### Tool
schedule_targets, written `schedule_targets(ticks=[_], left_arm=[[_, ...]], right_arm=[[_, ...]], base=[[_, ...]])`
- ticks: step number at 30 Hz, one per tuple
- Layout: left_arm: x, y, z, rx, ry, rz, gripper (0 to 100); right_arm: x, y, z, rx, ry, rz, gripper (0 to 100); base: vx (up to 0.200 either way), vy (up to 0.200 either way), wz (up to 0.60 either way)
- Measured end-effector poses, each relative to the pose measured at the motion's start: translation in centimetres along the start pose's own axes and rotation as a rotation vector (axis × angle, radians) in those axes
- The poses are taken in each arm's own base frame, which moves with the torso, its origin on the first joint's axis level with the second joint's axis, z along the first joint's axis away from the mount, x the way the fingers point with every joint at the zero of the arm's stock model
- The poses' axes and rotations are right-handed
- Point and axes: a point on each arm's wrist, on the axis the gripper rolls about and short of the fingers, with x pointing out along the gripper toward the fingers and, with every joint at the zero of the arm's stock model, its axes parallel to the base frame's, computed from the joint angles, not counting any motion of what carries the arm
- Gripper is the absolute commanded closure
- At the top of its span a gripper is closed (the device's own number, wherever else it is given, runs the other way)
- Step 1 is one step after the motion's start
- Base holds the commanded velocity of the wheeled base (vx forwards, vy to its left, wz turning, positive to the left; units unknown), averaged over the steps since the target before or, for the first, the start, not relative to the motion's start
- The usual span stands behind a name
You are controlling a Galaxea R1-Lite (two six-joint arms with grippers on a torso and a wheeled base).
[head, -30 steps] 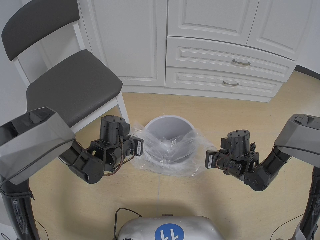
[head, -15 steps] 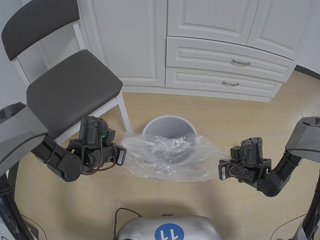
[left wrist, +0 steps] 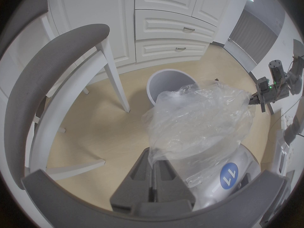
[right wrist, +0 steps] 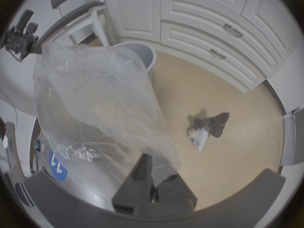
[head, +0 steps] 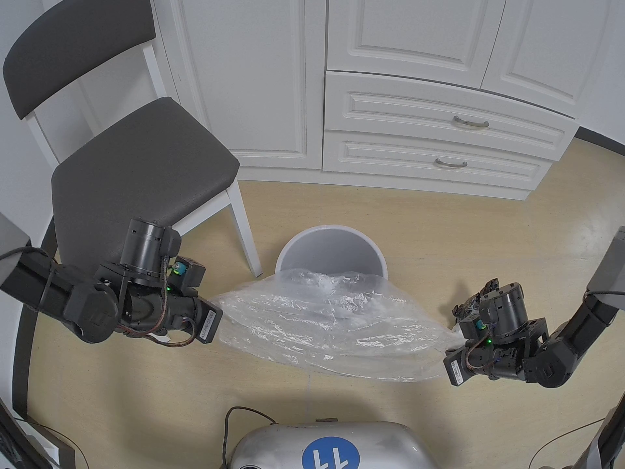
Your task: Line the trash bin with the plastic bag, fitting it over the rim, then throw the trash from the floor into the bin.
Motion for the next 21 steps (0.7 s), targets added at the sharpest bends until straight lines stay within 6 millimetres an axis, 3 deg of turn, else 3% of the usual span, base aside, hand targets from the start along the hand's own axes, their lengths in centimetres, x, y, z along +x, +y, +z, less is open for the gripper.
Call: schedule_targets(ticks=[5,11,15,21], left_arm=[[-1.5,0.2,-0.2,0.043,0.038,-0.02,100],[-1.9,0.3,-0.1,0.062,0.032,-0.022,100],[-0.9,0.1,-0.3,0.064,0.05,-0.03,100],[2.0,-0.1,-0.1,0.052,0.022,-0.031,100]], right_arm=[[-1.7,-0.1,0.5,-0.014,0.017,0.033,100],[-2.0,-0.1,1.0,-0.014,-0.007,0.041,100],[-1.2,0.1,1.1,-0.01,0.002,0.043,100],[0.7,0.4,1.5,0.063,0.01,0.038,100]], base=[[0.0,0.0,0.0],[0.0,0.0,0.0],[0.0,0.0,0.0],[0.0,0.0,0.0]])
